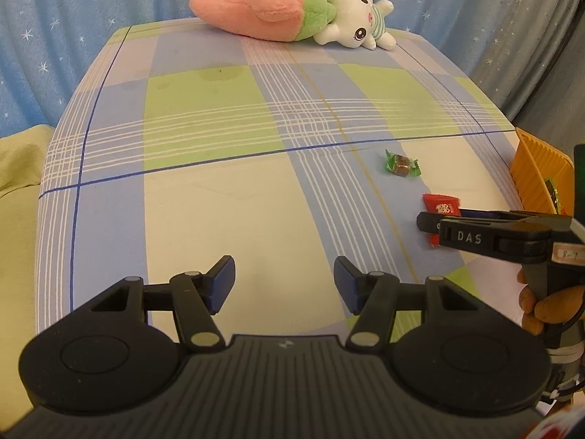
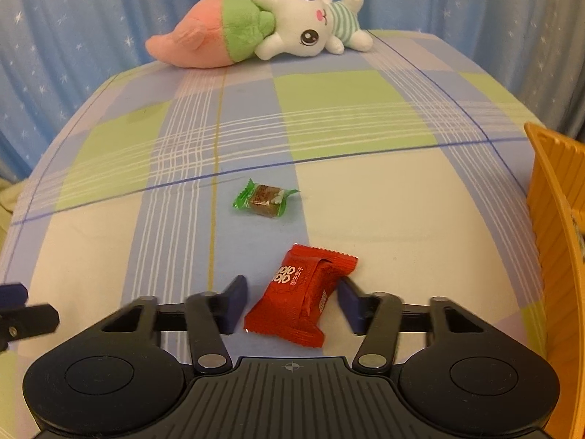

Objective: Organize snacks
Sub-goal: 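Grasp the red packet with the right tool, then grasp the green-wrapped candy with the left tool while the right tool holds the red packet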

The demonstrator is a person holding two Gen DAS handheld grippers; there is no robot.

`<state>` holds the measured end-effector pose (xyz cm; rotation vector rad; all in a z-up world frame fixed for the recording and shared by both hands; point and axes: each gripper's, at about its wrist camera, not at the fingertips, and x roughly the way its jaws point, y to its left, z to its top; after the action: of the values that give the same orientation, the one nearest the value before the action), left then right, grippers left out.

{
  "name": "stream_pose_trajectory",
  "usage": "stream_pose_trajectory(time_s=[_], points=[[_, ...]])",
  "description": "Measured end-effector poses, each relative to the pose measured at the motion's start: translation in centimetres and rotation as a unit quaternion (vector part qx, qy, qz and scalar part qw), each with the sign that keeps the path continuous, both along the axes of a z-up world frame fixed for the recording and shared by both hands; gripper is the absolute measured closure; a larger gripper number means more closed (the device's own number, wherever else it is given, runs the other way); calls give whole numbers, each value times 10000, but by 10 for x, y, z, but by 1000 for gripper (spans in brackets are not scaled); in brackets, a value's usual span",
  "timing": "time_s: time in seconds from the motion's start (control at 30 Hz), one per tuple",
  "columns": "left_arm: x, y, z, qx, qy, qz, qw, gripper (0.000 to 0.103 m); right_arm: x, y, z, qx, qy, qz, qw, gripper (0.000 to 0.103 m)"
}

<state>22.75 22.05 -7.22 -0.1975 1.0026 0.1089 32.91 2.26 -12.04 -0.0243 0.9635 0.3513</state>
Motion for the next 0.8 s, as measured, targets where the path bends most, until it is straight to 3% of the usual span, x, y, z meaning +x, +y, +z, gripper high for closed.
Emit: stream_pose_trajectory(time_s=[0.1,0.23,0.5,0.8], points=[[2,-2,1,6,-15,-17,10000,47,0,1,0,-104,-50,152,9998,70],[6,-4,1,6,-22,-60,10000,47,0,-2,1,-23,-49,237,9997,74],[21,-17,-5,-21,-79,-310,9995,47,-3,-19,15,268,-103,185,9994,75],[60,-53,-17,95,-292,-1083,9936,46,-1,-60,40,539,-273,-185,9980,75]])
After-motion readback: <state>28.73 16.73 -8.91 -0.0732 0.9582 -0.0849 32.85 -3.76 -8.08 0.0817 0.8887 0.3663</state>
